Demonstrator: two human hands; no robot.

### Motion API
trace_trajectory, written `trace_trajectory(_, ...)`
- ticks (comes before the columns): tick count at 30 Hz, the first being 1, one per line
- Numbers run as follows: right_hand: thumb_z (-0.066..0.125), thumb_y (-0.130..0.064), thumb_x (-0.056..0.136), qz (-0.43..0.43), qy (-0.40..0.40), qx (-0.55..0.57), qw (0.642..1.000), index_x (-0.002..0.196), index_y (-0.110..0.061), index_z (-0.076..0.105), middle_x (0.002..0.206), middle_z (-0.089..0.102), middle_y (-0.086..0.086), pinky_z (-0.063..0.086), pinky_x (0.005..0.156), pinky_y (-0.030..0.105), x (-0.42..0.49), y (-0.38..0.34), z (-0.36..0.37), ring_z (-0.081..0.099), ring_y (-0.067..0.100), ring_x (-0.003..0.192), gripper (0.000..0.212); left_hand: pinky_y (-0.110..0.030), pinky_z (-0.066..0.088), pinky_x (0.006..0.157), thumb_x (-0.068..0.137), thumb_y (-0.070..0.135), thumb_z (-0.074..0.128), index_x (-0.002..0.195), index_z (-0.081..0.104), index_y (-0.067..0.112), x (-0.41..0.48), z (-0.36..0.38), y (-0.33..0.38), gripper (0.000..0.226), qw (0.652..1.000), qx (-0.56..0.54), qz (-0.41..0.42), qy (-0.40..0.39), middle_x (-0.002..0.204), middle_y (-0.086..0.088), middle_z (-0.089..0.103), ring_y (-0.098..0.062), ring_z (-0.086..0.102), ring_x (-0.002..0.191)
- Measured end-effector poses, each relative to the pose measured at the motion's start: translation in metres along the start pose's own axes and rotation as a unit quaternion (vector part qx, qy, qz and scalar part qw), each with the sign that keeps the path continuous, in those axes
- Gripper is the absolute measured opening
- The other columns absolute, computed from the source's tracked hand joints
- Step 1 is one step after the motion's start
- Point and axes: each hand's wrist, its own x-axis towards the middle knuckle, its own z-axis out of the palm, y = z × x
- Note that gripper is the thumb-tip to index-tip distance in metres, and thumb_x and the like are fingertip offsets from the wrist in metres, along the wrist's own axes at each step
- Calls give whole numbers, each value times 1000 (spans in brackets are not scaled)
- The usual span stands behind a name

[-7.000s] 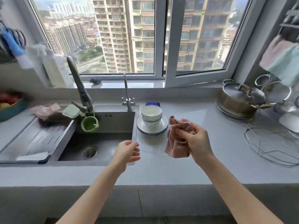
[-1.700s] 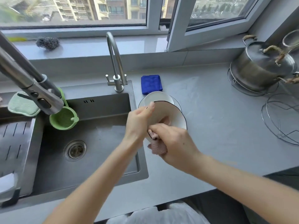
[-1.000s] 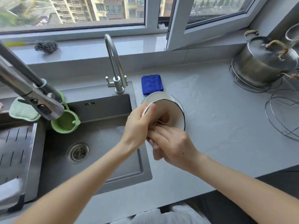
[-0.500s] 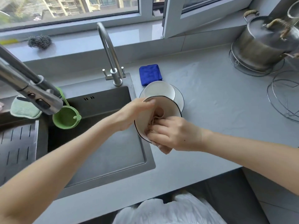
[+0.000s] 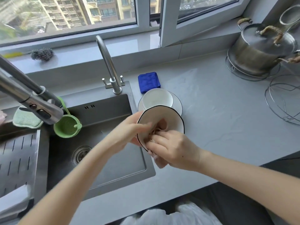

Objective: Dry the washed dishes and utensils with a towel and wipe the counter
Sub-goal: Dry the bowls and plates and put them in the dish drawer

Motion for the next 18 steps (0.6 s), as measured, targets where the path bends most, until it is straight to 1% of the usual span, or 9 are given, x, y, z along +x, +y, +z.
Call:
trace_trajectory(2, 39, -10, 96, -34, -13, -36, 999, 78, -5, 69, 70, 62, 9, 47, 52, 36, 2, 11, -9, 55, 27, 58, 35, -36, 55, 66, 94, 10, 45, 99, 63, 38, 4, 0, 10, 34, 995, 96, 7, 39, 101, 0, 71, -19, 67, 89)
trace_trajectory(5, 44, -6, 95, -17, 23, -67, 997, 79, -4, 69, 73, 65, 10, 48, 52, 36, 9, 20, -10, 59, 29, 60, 30, -39, 53, 81, 89, 14, 39, 92, 63, 32, 16, 22, 9, 30, 960, 125, 84, 235, 99, 0, 69, -22, 64, 97)
trace_trajectory(7, 53, -7, 92, 7, 65, -71, 995, 83, -5, 71, 79, 68, 12, 49, 52, 36, 10, 18, -7, 62, 31, 64, 21, -32, 53, 62, 88, 5, 37, 87, 64, 27, 18, 35, 6, 35, 955, 23, 77, 285, 89, -3, 70, -19, 65, 79)
trace_trajectory(9, 57, -11, 93, 26, 95, -74, 992, 88, -6, 74, 91, 72, 13, 51, 58, 38, 8, 16, -9, 67, 32, 77, 18, -23, 46, 44, 88, -3, 35, 84, 65, 24, 17, 37, 6, 40, 959, -72, 11, 275, 70, -2, 68, -14, 61, 54)
trace_trajectory(11, 55, -13, 95, 21, 99, -72, 992, 97, -7, 74, 104, 71, 15, 54, 73, 41, 1, 18, -14, 68, 34, 93, 19, -24, 47, 42, 88, -3, 36, 88, 67, 18, 20, 36, 7, 37, 967, -102, -45, 228, 65, -3, 69, -13, 63, 48)
trace_trajectory(13, 59, -11, 94, 23, 86, -30, 996, 110, -9, 66, 116, 67, 16, 53, 85, 45, -10, 22, -20, 64, 35, 106, 18, -30, 52, 48, 87, -6, 35, 101, 68, 15, 27, 33, 7, 41, 970, -125, -69, 197, 82, -9, 72, -19, 69, 61)
trace_trajectory(15, 60, -12, 93, 89, 115, 55, 988, 114, -9, 58, 123, 62, 18, 52, 90, 45, -22, 23, -31, 60, 33, 116, 21, -37, 55, 50, 85, -10, 30, 117, 61, 13, 37, 24, 1, 50, 952, -194, -101, 212, 106, -14, 68, -29, 69, 79)
trace_trajectory(17, 51, -16, 98, 210, 206, 144, 945, 114, -9, 55, 127, 59, 20, 50, 96, 39, -29, 24, -44, 55, 27, 124, 18, -44, 57, 47, 86, -12, 29, 126, 49, 4, 41, 12, -2, 47, 914, -290, -146, 242, 120, -21, 58, -42, 62, 86)
trace_trajectory(18, 50, -15, 98, 269, 250, 173, 914, 115, -9, 54, 130, 58, 17, 48, 99, 35, -28, 25, -48, 52, 23, 127, 19, -46, 56, 46, 87, -12, 32, 125, 47, 1, 43, 8, -2, 43, 899, -317, -165, 254, 116, -24, 55, -45, 60, 83)
